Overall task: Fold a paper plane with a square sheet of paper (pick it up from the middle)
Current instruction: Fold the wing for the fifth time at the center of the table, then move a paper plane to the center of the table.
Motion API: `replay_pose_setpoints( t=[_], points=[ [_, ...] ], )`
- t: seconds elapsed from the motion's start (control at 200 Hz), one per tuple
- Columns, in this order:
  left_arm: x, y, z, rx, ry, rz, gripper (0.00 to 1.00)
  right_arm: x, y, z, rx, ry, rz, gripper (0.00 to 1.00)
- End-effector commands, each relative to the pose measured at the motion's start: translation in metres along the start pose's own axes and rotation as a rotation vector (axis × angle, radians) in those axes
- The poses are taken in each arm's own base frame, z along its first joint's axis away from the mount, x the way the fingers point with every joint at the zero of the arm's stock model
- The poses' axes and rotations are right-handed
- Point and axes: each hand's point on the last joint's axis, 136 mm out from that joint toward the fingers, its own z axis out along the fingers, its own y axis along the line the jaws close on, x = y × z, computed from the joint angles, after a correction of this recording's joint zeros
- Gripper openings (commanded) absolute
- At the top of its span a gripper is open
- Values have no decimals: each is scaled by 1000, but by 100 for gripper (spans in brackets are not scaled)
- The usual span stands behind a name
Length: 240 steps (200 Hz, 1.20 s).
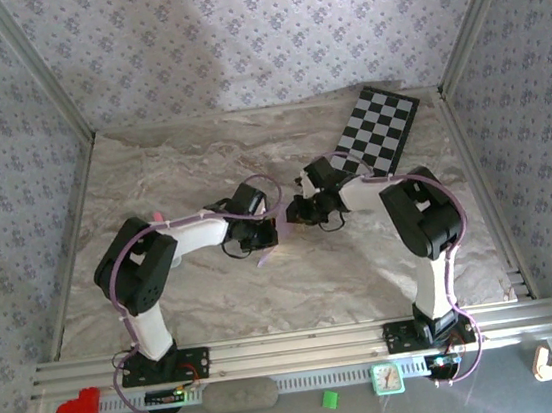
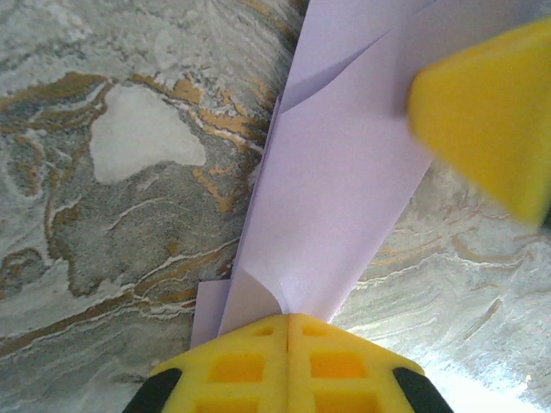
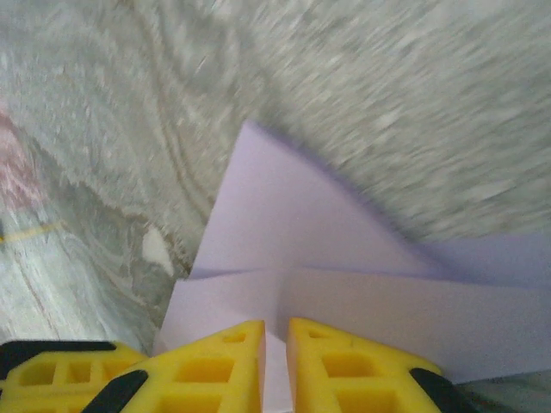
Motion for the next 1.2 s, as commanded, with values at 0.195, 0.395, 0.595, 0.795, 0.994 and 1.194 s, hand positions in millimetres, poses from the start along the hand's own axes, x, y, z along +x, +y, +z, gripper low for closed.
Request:
replay_pose_setpoints(
  t=[0.195, 0.395, 0.595, 0.795, 0.994, 1.194],
  points=[
    [45, 55, 10, -190, 144, -64, 0, -50, -39, -25, 106, -132, 46, 17],
    [9, 12, -9, -69, 50, -28, 5, -51, -3, -72, 89, -290, 47, 18],
    [-40, -32, -67, 75, -135, -21, 26, -31, -2, -110, 191, -361, 79, 25],
    [-59, -13, -119, 82, -260, -81, 47, -10, 6, -127, 278, -366, 51, 39],
    [-56, 31, -158, -12, -357, -111, 71, 10, 24, -120, 372, -349, 27, 53],
    [-48, 72, -193, -125, -446, -113, 90, 24, 48, -101, 484, -323, 24, 66]
  ],
)
